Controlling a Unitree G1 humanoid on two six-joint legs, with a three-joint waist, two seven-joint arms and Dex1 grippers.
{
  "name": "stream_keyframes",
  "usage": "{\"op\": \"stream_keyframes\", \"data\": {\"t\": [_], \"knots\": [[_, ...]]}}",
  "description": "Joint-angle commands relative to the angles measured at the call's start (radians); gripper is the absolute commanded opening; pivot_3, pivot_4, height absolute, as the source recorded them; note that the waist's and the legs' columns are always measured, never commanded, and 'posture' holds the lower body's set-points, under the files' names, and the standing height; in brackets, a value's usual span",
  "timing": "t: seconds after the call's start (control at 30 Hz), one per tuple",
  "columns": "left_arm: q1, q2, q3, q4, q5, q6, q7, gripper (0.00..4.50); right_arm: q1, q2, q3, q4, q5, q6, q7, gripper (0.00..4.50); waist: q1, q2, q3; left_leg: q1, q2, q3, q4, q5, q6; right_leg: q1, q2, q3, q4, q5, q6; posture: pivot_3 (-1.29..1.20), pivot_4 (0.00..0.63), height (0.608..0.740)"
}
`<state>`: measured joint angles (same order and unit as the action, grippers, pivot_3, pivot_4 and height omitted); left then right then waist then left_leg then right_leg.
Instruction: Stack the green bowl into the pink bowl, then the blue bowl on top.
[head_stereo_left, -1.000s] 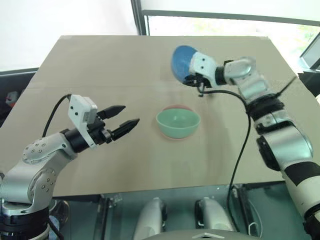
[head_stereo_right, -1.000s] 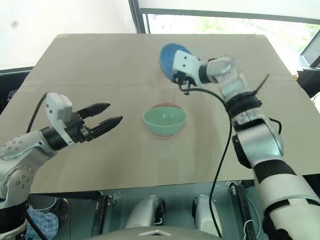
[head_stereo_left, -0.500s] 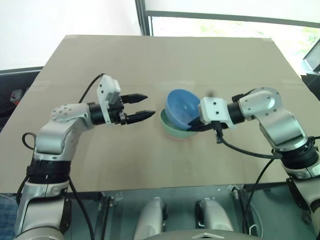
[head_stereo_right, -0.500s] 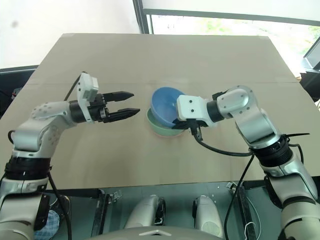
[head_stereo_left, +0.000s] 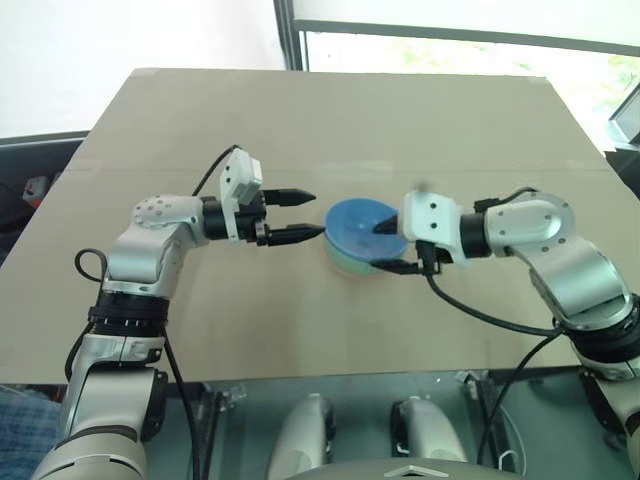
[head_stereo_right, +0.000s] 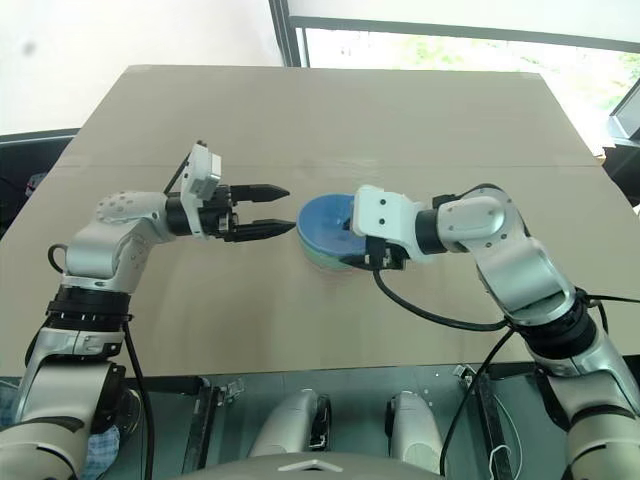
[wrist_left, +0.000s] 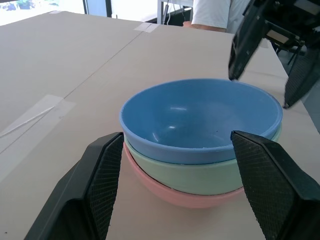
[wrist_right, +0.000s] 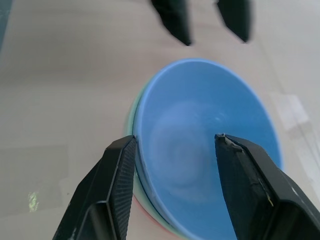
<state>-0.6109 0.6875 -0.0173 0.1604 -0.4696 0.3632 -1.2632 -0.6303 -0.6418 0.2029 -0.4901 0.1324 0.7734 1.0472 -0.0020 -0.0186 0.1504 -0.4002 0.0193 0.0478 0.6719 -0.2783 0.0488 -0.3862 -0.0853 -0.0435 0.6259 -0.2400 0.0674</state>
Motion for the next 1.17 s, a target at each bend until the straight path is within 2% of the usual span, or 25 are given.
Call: {"op": "stream_keyframes", "data": {"t": [0.03, 0.3, 0.4, 0.5, 0.57, 0.73, 0.83, 1.17], "knots": [[0.034, 0.017, 0.030, -0.065, -0.012, 0.000, 0.001, 3.64, 0.072, -0.053, -0.150, 0.002, 0.020, -0.030, -0.049, 2.68, 0.002, 0.000, 0.000, 0.000, 0.000, 0.000, 0.000, 0.000, 0.000, 0.000, 0.000, 0.000, 0.000, 0.000, 0.000, 0.00, 0.150, 0.740], [0.196, 0.057, 0.107, -0.202, -0.054, 0.043, 0.039, 3.64, 0.396, -0.095, -0.467, 0.068, 0.097, -0.192, -0.096, 2.68, 0.014, 0.000, 0.000, 0.000, 0.002, 0.001, -0.001, 0.000, 0.001, 0.000, 0.000, 0.001, -0.001, 0.000, 0.000, 0.00, 0.150, 0.740], [0.264, 0.074, 0.144, -0.253, -0.040, 0.073, 0.111, 3.64, 0.568, -0.099, -0.598, 0.080, 0.161, -0.259, -0.032, 2.68, 0.019, -0.001, -0.001, 0.002, 0.003, 0.001, 0.000, 0.000, 0.001, 0.001, 0.000, 0.001, -0.001, 0.000, 0.000, 0.00, 0.150, 0.740], [0.308, 0.083, 0.185, -0.283, 0.011, 0.050, 0.208, 3.64, 0.696, -0.096, -0.680, 0.085, 0.228, -0.351, 0.042, 2.68, 0.017, -0.001, -0.001, 0.003, 0.003, 0.001, 0.000, -0.001, 0.001, 0.003, -0.001, 0.002, -0.002, 0.000, 0.000, 0.00, 0.150, 0.740], [0.333, 0.102, 0.222, -0.297, -0.016, 0.083, 0.217, 3.64, 0.752, -0.100, -0.715, 0.118, 0.257, -0.413, 0.086, 2.68, 0.016, -0.001, -0.001, 0.005, 0.003, 0.000, 0.001, -0.001, 0.001, 0.005, -0.001, 0.002, -0.003, 0.000, 0.000, 0.00, 0.150, 0.740], [0.392, 0.155, 0.269, -0.294, -0.017, 0.067, 0.189, 3.64, 0.788, -0.099, -0.767, 0.221, 0.312, -0.543, 0.144, 2.68, 0.012, -0.001, -0.001, 0.010, 0.003, 0.002, 0.001, -0.001, 0.001, 0.007, -0.001, 0.004, -0.001, 0.000, 0.000, 0.00, 0.150, 0.740], [0.409, 0.153, 0.283, -0.305, -0.012, 0.061, 0.214, 3.64, 0.796, -0.099, -0.767, 0.236, 0.339, -0.574, 0.154, 2.68, 0.016, -0.001, -0.001, 0.010, 0.003, 0.002, 0.000, -0.001, 0.001, 0.007, -0.001, 0.004, -0.001, 0.000, 0.000, 0.00, 0.150, 0.740], [0.468, 0.143, 0.295, -0.340, 0.008, 0.009, 0.277, 3.64, 0.712, -0.101, -0.680, 0.266, 0.349, -0.616, 0.093, 2.68, 0.014, -0.001, -0.001, 0.010, 0.003, 0.002, 0.000, -0.001, 0.001, 0.007, -0.001, 0.004, -0.002, 0.000, -0.001, 0.00, 0.150, 0.740]]}}
